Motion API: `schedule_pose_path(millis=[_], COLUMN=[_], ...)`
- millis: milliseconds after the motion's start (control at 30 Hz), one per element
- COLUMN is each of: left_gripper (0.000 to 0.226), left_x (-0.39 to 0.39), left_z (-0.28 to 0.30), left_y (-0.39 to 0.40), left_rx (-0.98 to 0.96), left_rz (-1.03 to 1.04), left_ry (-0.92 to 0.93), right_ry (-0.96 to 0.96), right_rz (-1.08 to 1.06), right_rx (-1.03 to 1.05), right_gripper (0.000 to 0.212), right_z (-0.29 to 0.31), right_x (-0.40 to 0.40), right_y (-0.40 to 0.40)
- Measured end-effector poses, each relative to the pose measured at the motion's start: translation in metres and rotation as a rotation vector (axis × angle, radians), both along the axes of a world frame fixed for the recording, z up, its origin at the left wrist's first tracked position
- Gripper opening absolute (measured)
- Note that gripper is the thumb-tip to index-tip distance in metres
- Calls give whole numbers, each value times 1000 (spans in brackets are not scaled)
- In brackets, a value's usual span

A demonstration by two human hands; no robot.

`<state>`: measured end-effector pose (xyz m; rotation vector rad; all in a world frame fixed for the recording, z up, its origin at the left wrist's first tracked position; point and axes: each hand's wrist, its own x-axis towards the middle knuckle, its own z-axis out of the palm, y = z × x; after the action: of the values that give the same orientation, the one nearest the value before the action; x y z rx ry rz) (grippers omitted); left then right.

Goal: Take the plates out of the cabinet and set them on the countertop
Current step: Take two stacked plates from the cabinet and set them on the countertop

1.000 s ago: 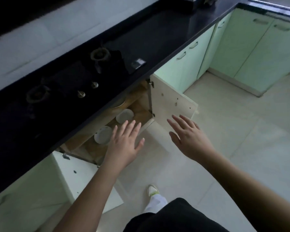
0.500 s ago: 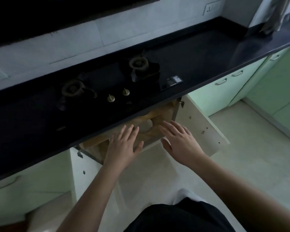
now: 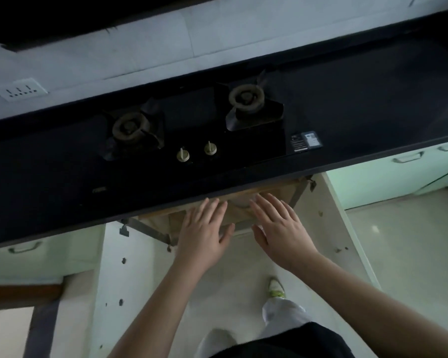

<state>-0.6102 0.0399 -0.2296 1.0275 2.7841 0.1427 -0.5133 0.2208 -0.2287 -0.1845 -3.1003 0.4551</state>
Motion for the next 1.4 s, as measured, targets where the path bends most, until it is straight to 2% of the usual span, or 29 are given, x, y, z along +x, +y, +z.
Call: schedule_pose_path(millis=[233, 467, 733, 833, 1233, 1400], left_gripper=[65, 69, 71, 70, 74, 74], left_x=[-17, -41, -85, -101, -143, -154], left_z=[-50, -130, -214, -237, -350, -377], left_y=[0, -5, -1, -1, 16, 20], left_rx=[-48, -64, 10, 17, 134, 180], left_rz=[-65, -33, 37, -25, -67, -110], left_ry=[-19, 0, 35, 66, 173, 243], right_ry=[-60, -82, 14, 79, 246, 288], right_rz=[34, 51, 9, -1, -22, -33], right_rx=[11, 15, -11, 4, 158, 240], right_gripper=[56, 54, 50, 46, 49, 50], right_z=[-53, -132, -224, -249, -370, -396], right_x=[-16, -46, -81, -93, -146, -156], right_y=[5, -8, -6, -3, 30, 38])
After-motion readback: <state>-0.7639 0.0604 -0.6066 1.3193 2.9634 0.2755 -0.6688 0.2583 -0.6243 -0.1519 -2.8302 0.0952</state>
